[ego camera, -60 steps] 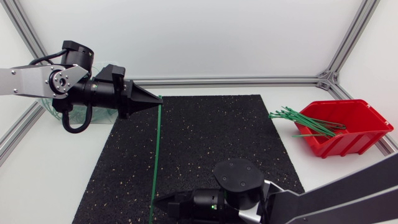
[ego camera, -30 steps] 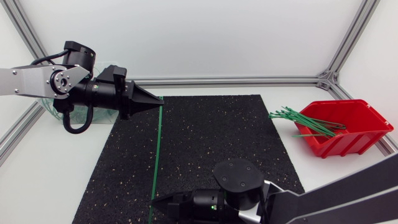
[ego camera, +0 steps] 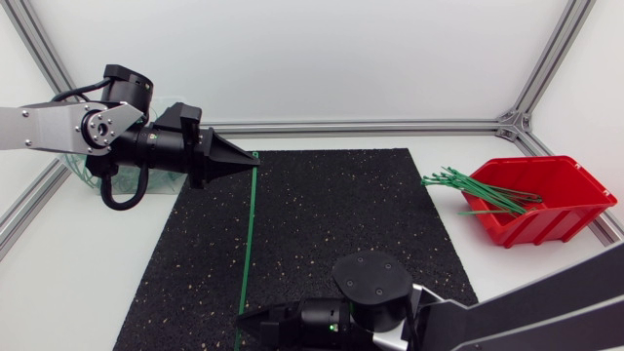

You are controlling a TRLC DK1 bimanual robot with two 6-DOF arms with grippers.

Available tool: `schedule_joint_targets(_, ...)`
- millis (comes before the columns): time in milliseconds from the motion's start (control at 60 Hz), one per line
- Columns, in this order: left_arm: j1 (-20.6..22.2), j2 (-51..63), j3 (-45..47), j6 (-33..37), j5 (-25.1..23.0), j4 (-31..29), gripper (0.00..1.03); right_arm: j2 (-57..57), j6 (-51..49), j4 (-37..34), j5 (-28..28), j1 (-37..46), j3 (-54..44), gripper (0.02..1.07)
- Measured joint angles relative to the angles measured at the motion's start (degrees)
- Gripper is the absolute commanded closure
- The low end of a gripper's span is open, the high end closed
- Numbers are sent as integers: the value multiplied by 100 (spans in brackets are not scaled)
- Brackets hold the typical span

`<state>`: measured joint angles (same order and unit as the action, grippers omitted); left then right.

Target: Take a green cable tie from the red box, thread the tail through the head to close it, then place it in the transparent bin on the left.

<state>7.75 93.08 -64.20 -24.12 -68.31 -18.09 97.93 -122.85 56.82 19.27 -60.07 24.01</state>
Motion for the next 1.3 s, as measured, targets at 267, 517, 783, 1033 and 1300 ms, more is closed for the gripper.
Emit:
schedule_joint_targets(267,0,0,0,0,-2,-9,99,2,0,0,0,0,44,95)
schedule_joint_targets(517,0,0,0,0,0,-9,99,0,0,0,-2,0,44,101)
schedule_joint_targets(783,-2,0,0,186,0,-7,99,0,286,-59,-195,-33,122,101)
schedule_joint_targets(1033,-2,-105,164,522,0,9,99,-4,1799,-518,-1064,-286,549,102)
schedule_joint_targets(1300,-2,-343,645,640,9,588,99,-70,3987,-1764,-1810,-299,920,102)
